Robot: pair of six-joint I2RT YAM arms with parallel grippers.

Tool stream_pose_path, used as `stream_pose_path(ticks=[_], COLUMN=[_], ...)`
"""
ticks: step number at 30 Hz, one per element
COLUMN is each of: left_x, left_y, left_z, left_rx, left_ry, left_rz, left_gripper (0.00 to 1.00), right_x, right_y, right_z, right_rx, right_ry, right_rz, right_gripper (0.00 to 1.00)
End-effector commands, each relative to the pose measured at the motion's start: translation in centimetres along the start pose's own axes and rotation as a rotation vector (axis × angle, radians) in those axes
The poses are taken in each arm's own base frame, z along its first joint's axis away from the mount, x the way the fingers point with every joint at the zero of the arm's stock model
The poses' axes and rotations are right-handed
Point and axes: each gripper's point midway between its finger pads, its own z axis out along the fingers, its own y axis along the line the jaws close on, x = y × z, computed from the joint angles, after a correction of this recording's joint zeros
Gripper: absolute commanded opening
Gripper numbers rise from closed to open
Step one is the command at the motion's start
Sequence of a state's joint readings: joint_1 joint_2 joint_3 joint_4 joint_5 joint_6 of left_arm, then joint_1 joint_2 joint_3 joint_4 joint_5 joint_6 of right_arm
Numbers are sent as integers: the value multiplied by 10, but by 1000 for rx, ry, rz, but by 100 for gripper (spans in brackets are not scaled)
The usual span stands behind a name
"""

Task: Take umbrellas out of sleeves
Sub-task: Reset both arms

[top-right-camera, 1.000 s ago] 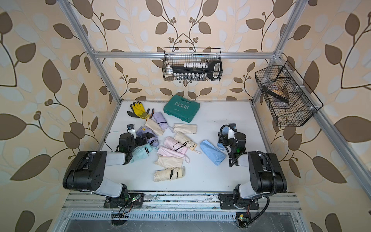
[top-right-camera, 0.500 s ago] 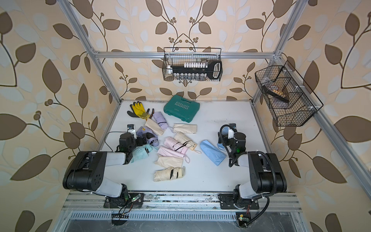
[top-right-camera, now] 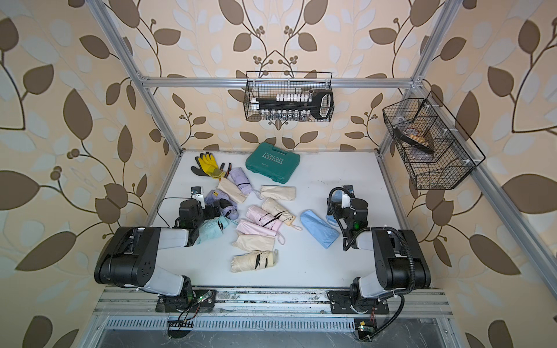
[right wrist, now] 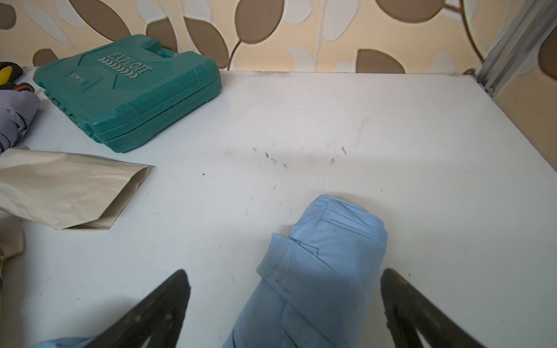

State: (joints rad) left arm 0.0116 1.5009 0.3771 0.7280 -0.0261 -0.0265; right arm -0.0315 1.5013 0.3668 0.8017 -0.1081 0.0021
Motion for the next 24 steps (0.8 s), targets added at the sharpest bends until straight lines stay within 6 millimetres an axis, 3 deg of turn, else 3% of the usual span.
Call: stream_pose_path(ticks=[1, 15, 21, 24], left_x=[-9, -8, -9, -9], left_y=[-5, -5, -5, -5], left_z=[0, 0, 0, 0], left_rx=[12, 13, 13, 13], left_ry=[-24, -22, -23, -24], left_rz=[17, 17, 17, 17], left_gripper=[99, 99, 99, 99], right_x=[-3, -5, -22, -11], right_y=[0, 0, -3, -3], right_z=[4, 2, -7, 3], right_rx=[8, 9, 29, 22], right_ry=[2, -6, -22, 9], right_rz=[-14, -13, -7, -6], right_gripper=[99, 99, 99, 99])
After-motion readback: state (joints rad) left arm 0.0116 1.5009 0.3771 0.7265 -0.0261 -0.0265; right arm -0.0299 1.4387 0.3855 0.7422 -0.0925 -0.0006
